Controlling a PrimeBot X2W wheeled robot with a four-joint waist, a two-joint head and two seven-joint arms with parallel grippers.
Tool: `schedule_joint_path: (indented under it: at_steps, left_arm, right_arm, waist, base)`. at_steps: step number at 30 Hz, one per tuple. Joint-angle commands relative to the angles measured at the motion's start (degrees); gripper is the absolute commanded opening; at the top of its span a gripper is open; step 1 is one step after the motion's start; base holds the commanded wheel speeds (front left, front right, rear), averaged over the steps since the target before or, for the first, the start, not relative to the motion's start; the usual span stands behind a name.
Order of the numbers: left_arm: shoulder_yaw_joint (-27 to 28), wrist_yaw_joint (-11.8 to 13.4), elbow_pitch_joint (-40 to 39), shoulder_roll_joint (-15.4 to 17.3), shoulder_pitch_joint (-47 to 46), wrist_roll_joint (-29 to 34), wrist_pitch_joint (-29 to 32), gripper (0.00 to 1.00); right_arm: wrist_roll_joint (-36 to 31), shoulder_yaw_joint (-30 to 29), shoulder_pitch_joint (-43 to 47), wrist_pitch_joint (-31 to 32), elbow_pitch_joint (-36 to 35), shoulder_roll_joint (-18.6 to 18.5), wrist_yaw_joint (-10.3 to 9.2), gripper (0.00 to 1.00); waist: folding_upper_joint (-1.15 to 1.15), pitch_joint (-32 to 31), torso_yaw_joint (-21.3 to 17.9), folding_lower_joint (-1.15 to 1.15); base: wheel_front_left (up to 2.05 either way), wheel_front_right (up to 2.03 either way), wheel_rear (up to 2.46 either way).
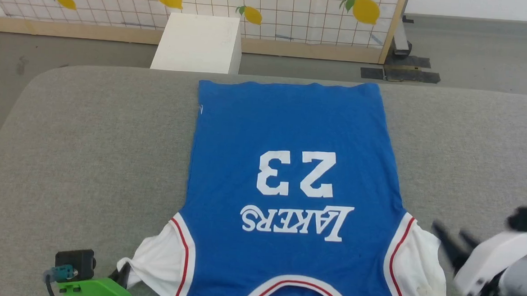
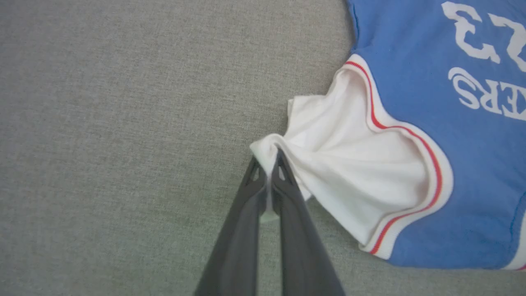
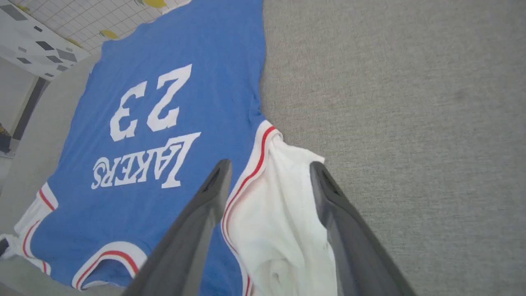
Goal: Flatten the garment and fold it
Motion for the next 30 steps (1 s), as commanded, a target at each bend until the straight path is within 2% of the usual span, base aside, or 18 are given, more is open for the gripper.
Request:
schedule_joint_path:
  at_steps: [1, 4, 6, 13, 22, 30]
  left_arm:
    - [0.3, -0.1, -0.3, 0.2, -0.6, -0.5, -0.5, 0.00]
    - [0.8, 0.3, -1.5, 0.2, -0.3, -0.8, -0.9, 0.00]
    - [1.1, 0.5, -2.9, 0.2, -0.2, -1.1, -1.1, 0.00]
    - [1.5, 0.1, -8.0, 0.4, -2.5, -1.7, -1.5, 0.00]
    - [2.1, -0.7, -14.8, 0.7, -4.0, -3.4, -1.6, 0.00]
    - [0.7, -1.4, -21.1, 0.2, -4.5, -4.2, -1.0, 0.00]
  right_arm:
    - [1.6, -0.6, -1.8, -2.2, -1.3, 0.0, -0.06, 1.00]
    - [3.7, -1.5, -5.0, -6.1, -2.9, 0.0, -0.06, 1.00]
    - [2.6, -1.9, -8.2, -7.7, -2.7, 0.0, -0.06, 1.00]
    - [-5.0, -2.4, -26.4, -10.1, 5.4, 0.0, -0.06, 1.00]
    - [-19.8, -4.0, -51.3, -3.9, 19.3, -0.1, -0.06, 1.00]
    - [-33.9, -6.3, -64.8, 6.7, 25.9, -2.5, -0.06, 1.00]
  waist:
    - [0.00, 0.1, -0.2, 0.01]
    - [0.00, 1.0, -0.5, 0.01]
    - [0.00, 2.9, -0.5, 0.01]
    - [0.00, 13.3, 1.2, 0.01]
    - [0.00, 26.9, 5.0, 0.01]
    - [0.00, 35.7, 8.5, 0.01]
  base:
    - [0.00, 0.00, 0.00]
    - [0.00, 0.00, 0.00]
    - [0.00, 0.00, 0.00]
    - [0.00, 0.00, 0.00]
    - [0.00, 0.00, 0.00]
    - [0.00, 0.00, 0.00]
